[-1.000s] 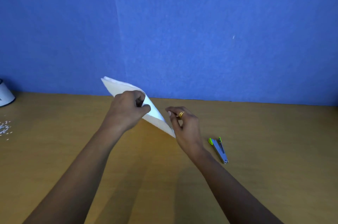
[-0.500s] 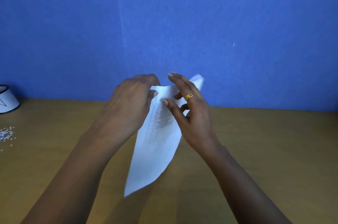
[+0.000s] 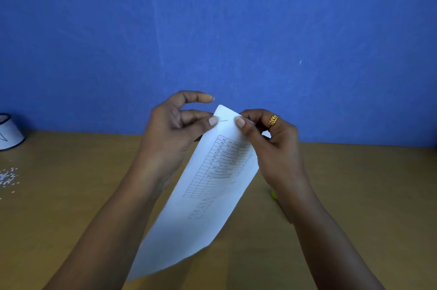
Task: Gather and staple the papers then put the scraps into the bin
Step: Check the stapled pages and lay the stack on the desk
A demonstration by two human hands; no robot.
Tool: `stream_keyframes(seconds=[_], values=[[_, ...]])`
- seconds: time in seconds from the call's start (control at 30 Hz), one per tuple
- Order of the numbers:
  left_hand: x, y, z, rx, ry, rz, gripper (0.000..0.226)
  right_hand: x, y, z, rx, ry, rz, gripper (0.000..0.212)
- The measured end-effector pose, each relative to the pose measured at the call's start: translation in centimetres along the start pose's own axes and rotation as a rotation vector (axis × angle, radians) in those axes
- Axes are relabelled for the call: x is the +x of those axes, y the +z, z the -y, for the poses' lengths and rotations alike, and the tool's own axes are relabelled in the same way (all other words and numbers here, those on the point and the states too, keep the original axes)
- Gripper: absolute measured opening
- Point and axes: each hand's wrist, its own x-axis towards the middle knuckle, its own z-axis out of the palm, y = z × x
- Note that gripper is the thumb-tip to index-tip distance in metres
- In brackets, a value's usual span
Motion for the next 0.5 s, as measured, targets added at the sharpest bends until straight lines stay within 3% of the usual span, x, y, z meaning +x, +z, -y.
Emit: stream_keyframes(seconds=[0.5], values=[[-1.4,1.6,-0.8,-0.017,0.083,-0.061,0.022,-0.9,0.3,1.1,0.029,-0.015,-0.12,0.01]])
